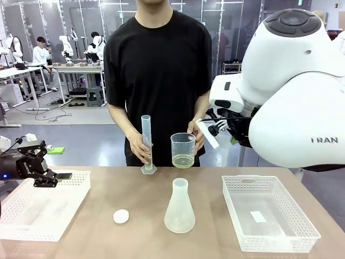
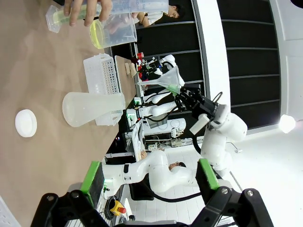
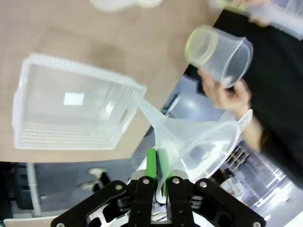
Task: Prepare the solutions needed for the experiment.
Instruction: Pick up the Plastic Funnel and insert it into the Big flask.
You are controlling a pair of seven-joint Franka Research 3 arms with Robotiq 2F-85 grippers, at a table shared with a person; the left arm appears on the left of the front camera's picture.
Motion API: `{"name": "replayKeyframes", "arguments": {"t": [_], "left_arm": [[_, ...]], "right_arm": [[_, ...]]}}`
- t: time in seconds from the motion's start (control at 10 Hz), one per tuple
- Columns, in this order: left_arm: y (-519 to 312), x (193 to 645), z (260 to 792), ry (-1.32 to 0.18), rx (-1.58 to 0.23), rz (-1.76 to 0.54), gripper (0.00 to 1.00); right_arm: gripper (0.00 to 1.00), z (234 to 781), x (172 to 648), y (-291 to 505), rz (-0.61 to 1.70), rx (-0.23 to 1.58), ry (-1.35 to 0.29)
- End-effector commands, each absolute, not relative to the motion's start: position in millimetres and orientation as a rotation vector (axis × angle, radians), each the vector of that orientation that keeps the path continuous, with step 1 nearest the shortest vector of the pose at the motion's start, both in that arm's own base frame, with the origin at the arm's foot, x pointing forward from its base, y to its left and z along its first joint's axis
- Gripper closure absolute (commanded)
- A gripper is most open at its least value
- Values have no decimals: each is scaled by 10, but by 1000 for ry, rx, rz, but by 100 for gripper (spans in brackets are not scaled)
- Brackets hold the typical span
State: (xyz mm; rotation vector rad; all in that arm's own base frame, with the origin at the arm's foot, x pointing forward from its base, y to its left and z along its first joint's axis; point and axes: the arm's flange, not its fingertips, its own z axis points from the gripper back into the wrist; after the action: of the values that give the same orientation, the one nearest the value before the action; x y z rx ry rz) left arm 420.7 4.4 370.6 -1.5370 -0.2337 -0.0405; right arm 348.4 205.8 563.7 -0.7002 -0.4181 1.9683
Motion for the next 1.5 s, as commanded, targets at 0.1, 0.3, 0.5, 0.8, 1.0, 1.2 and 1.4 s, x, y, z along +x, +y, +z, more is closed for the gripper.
{"name": "replayKeyframes", "arguments": {"t": [0.1, 0.3, 0.5, 0.8, 1.0, 1.2, 1.4], "left_arm": [[45, 4208, 3715, -238, -1538, -45, 0], [45, 4208, 3715, -238, -1538, -45, 0], [45, 4208, 3715, -238, -1538, -45, 0], [45, 4208, 3715, -238, -1538, -45, 0], [45, 4208, 3715, -238, -1538, -45, 0], [45, 4208, 3715, -238, -1538, -45, 0], [45, 4208, 3715, -238, -1538, -45, 0]], "right_arm": [[95, 5541, 3359, 2232, 2109, -678, -491], [95, 5503, 3304, 2461, 2191, -688, -543], [95, 5488, 3285, 2622, 2254, -690, -595], [95, 5451, 3273, 2810, 2291, -662, -595], [95, 5437, 3245, 2855, 2296, -648, -596], [95, 5416, 3252, 2858, 2292, -655, -606], [95, 5375, 3275, 2843, 2291, -648, -595]]}}
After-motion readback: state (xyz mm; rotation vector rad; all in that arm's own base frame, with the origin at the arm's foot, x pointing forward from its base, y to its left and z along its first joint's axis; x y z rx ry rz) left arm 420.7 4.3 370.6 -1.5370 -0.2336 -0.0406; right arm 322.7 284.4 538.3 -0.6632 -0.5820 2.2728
